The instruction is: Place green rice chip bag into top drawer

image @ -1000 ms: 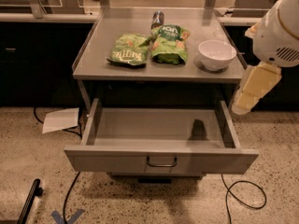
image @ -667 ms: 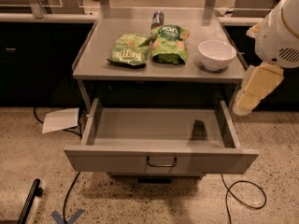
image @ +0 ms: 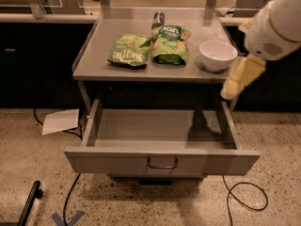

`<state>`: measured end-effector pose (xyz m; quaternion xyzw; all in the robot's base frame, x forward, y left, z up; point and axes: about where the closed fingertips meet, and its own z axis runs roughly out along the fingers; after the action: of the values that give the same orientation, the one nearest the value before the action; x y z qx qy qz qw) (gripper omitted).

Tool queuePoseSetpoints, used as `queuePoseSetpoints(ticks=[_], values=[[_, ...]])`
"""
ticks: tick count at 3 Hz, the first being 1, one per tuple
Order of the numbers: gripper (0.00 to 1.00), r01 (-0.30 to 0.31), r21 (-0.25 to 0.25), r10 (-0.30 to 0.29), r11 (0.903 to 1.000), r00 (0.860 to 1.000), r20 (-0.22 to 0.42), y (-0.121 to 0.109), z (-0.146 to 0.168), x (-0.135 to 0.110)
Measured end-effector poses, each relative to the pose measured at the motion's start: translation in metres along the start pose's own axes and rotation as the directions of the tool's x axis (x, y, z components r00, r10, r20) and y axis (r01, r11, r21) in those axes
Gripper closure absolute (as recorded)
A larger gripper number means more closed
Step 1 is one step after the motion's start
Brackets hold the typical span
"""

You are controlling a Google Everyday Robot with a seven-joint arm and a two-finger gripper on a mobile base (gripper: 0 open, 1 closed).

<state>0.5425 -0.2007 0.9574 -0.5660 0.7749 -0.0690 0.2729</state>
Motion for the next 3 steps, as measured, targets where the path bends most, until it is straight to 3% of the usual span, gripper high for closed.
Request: queuePoseSetpoints(ticks=[1,2,3], values=[[0.00,0.034,-0.041,-0.032,0.9986,0.999,0.031,-0.056,0.067,-0.020],[0.00,0.065,-0.124,-0.059,0.9902,0.997,0.049,-0.085,0.133,-0.037],[0.00,0.092,-0.139,-0.081,0.9860,0.993,0.086,-0.113,0.162,-0.063]])
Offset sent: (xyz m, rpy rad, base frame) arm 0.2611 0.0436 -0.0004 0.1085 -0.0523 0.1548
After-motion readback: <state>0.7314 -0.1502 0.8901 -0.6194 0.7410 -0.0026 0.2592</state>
